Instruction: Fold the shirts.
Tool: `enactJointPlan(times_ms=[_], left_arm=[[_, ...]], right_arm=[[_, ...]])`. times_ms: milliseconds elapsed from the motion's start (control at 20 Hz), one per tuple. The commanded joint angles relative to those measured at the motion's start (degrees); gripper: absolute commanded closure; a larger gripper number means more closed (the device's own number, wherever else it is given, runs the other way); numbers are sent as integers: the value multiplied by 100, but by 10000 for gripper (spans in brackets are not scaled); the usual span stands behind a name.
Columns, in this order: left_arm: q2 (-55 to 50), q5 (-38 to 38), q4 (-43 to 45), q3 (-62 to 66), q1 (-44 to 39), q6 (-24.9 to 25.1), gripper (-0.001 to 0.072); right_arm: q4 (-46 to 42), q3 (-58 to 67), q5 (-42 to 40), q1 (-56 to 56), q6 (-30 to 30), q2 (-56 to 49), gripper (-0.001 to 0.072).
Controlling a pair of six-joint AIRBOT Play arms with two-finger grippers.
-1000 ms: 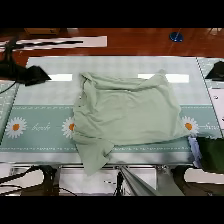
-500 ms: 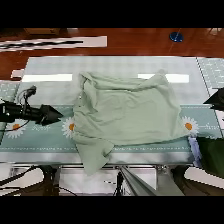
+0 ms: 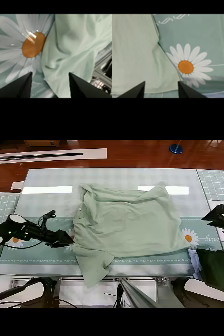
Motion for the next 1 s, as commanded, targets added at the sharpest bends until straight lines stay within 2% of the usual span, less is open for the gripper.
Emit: enactJointPlan(times_ms=[0, 50, 150, 200, 250, 300, 600, 950], left_arm=[[-127, 393, 59, -28, -470, -282, 160], [-181, 457, 57, -28, -627, -295, 187], [-315, 544, 22, -26, -944, -295, 306], [-396, 570, -7, -26, -1082, -295, 410], [-463, 564, -17, -26, -1178, -293, 582], [-490, 557, -17, -28, -1202, -293, 683], [-485, 544, -26, -24, -1099, -295, 686], [-485, 555, -282, -24, -1102, -289, 686]], right_arm=[[9, -15, 4, 0, 0, 4, 216], [7, -15, 7, 0, 2, 4, 217], [7, -15, 4, 0, 2, 7, 217], [7, -15, 7, 0, 2, 7, 217], [7, -15, 28, 0, 4, 7, 217], [4, -15, 70, 0, 4, 4, 217], [-256, -553, 280, -238, -50, 7, 216], [-496, -1707, -358, -474, -538, 4, 216]])
